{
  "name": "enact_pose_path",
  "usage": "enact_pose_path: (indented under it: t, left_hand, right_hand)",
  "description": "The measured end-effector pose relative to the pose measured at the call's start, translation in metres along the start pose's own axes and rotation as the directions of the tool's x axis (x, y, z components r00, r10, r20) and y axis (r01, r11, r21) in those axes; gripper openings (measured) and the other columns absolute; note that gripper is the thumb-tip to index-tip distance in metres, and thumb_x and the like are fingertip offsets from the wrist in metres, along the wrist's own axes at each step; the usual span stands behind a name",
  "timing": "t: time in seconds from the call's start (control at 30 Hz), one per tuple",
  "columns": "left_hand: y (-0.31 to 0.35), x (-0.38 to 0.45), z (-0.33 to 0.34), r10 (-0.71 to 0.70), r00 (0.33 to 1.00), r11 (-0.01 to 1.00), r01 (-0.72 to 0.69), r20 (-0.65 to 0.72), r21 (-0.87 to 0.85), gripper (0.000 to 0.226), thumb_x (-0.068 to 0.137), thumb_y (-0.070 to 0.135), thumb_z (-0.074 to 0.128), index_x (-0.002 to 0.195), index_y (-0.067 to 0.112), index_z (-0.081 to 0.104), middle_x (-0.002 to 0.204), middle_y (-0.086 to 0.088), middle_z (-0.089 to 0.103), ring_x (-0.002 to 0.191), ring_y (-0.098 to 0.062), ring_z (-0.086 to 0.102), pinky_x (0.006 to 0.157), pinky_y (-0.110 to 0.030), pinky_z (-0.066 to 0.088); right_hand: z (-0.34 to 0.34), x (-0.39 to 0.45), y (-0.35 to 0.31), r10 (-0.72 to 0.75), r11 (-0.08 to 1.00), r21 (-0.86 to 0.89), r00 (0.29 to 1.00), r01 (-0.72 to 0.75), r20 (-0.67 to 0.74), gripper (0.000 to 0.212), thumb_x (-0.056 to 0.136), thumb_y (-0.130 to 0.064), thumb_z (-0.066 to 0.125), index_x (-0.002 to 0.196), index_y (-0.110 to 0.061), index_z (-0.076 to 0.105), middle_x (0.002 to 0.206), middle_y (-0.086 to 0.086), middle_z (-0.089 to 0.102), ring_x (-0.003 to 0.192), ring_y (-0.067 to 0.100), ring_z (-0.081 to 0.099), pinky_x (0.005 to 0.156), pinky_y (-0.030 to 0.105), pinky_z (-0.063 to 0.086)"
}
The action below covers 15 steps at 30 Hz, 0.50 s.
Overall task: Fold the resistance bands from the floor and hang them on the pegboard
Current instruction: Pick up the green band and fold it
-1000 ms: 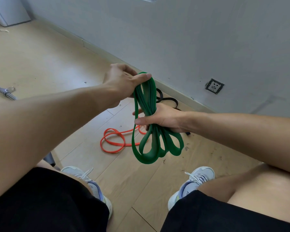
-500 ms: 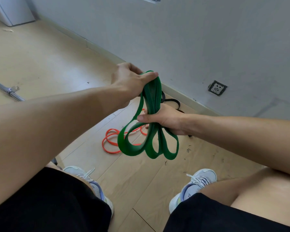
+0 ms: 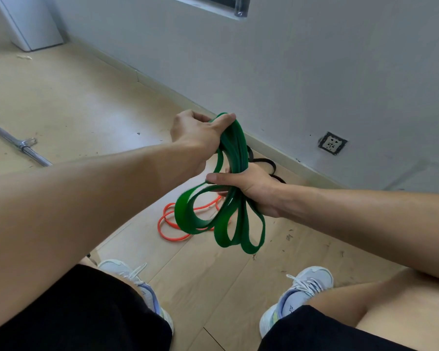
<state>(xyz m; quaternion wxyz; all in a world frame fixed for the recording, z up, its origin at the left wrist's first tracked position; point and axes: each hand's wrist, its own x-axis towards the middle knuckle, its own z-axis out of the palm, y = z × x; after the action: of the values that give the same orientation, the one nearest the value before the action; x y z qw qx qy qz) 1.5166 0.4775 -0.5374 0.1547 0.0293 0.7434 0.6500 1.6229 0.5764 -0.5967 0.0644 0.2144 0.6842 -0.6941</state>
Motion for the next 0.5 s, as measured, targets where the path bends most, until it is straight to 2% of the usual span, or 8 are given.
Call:
enact_pose_path:
  t: [0.07,0.17,0.27,0.33,0.47,0.5]
  left_hand:
    - [0.0,0.0,0.0,-0.006,1.0,1.0,0.006,0.013,-0.003,0.053,0.068,0.047,0.09,0.099,0.013,0.063,0.094,-0.007,0.073,0.082,-0.024,0.074,0.077,-0.04,0.063]
    - [0.0,-0.001,-0.004,-0.009,0.999,1.0,0.01,0.05,-0.014,0.055,0.072,0.042,0.089,0.106,0.009,0.062,0.094,-0.008,0.071,0.076,-0.021,0.073,0.074,-0.039,0.064]
    - [-0.001,0.001,-0.016,0.002,0.987,1.0,-0.002,0.162,-0.001,0.053,0.076,0.037,0.087,0.109,0.006,0.06,0.094,-0.012,0.07,0.075,-0.02,0.071,0.073,-0.039,0.065]
    - [-0.003,0.007,-0.028,-0.002,0.967,1.0,-0.006,0.256,0.03,0.051,0.079,0.033,0.084,0.113,0.004,0.06,0.098,-0.015,0.072,0.081,-0.022,0.073,0.072,-0.036,0.065]
    - [-0.011,0.021,-0.051,-0.095,0.913,0.984,0.027,0.397,0.175,0.048,0.088,0.035,0.074,0.121,0.003,0.059,0.107,-0.021,0.073,0.086,-0.026,0.077,0.079,-0.037,0.064]
    - [-0.013,0.024,-0.055,-0.126,0.895,0.975,0.031,0.428,0.222,0.046,0.091,0.037,0.07,0.121,0.004,0.059,0.107,-0.02,0.073,0.085,-0.027,0.076,0.081,-0.039,0.063]
  right_hand:
    - [0.0,0.002,0.001,0.008,0.999,-0.04,0.998,-0.01,-0.055,0.055,0.065,-0.031,0.096,0.104,0.0,0.071,0.104,0.022,0.076,0.096,0.034,0.076,0.096,0.049,0.06]
    - [-0.002,0.002,0.002,0.013,0.997,-0.069,0.999,-0.017,-0.052,0.037,0.075,-0.023,0.085,0.103,-0.004,0.068,0.104,0.028,0.074,0.095,0.038,0.075,0.09,0.053,0.059]
    - [-0.007,0.0,-0.001,-0.005,0.996,-0.091,0.999,0.001,-0.045,0.027,0.087,-0.016,0.078,0.105,-0.009,0.06,0.09,0.017,0.075,0.077,0.023,0.073,0.077,0.042,0.06]
    - [-0.013,-0.001,-0.003,-0.032,0.992,-0.125,0.997,0.023,-0.064,0.033,0.09,-0.019,0.077,0.116,-0.014,0.057,0.089,0.01,0.072,0.074,0.018,0.074,0.075,0.037,0.061]
    - [-0.019,-0.006,-0.006,-0.143,0.97,-0.212,0.985,0.12,-0.097,0.046,0.089,-0.023,0.081,0.127,-0.024,0.055,0.101,0.01,0.074,0.083,0.021,0.079,0.083,0.041,0.065]
    - [-0.019,-0.008,-0.006,-0.173,0.961,-0.237,0.98,0.145,-0.1,0.053,0.088,-0.024,0.082,0.132,-0.027,0.053,0.103,0.008,0.074,0.083,0.02,0.079,0.081,0.039,0.065]
